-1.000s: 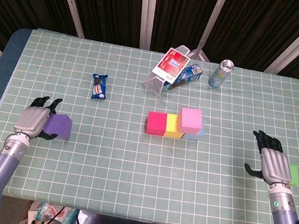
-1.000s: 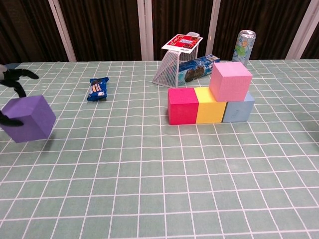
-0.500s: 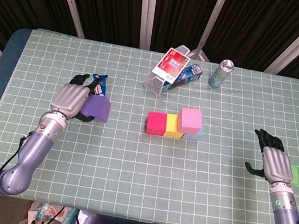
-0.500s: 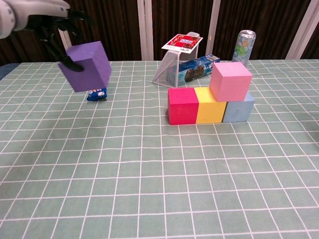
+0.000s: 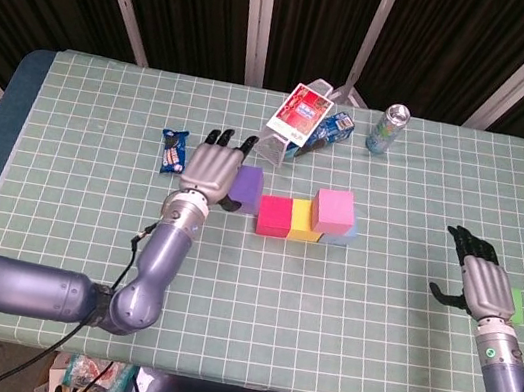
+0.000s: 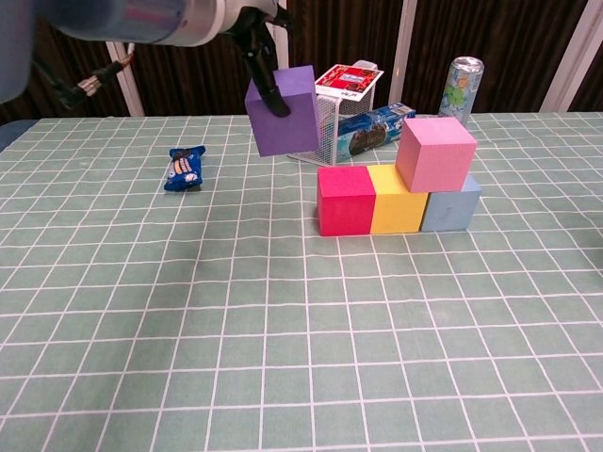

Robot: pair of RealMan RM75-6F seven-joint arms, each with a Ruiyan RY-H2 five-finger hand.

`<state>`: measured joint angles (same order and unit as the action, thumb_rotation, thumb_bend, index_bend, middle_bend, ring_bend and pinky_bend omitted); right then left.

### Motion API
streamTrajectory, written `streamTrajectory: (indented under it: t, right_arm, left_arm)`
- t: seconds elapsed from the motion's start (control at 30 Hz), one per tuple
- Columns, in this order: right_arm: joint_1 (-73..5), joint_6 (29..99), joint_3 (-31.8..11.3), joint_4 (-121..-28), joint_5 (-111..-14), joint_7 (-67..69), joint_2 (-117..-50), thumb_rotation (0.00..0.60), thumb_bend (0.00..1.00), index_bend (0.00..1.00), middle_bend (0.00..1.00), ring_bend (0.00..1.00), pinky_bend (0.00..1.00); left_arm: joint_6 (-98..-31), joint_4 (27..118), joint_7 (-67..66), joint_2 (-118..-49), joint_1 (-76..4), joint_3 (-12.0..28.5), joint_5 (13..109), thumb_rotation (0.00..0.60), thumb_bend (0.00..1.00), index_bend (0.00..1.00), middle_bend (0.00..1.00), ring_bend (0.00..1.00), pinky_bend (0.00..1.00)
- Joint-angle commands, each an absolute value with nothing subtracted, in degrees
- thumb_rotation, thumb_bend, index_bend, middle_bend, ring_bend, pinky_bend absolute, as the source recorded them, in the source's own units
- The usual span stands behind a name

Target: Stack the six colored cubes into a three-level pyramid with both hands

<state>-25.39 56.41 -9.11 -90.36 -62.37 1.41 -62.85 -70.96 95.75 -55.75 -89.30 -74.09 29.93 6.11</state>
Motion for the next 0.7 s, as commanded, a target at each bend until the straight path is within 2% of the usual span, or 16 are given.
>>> streamTrajectory:
  t: [0.03, 0.7]
  right_arm:
    - [-25.37, 56.15, -9.09, -90.20, -62.51, 1.71, -62.83, 0.600, 0.32, 0.00, 0.06, 0.05, 0.00]
    - [-25.23, 54.41, -9.71, -89.92, -62.99, 4.87, -62.40, 0.600, 0.32, 0.00, 0.06, 0.05, 0.00]
  left_arm:
    - [-71.91, 92.50, -58.04, -91.94, -77.17, 30.99, 3.39, 0.600, 0.33, 0.00, 0.44, 0.04, 0.04]
    - [-71.12, 74.71, -63.46, -103.67, -87.60, 34.85, -3.12, 0.600, 0.33, 0.00, 0.45, 0.04, 0.04]
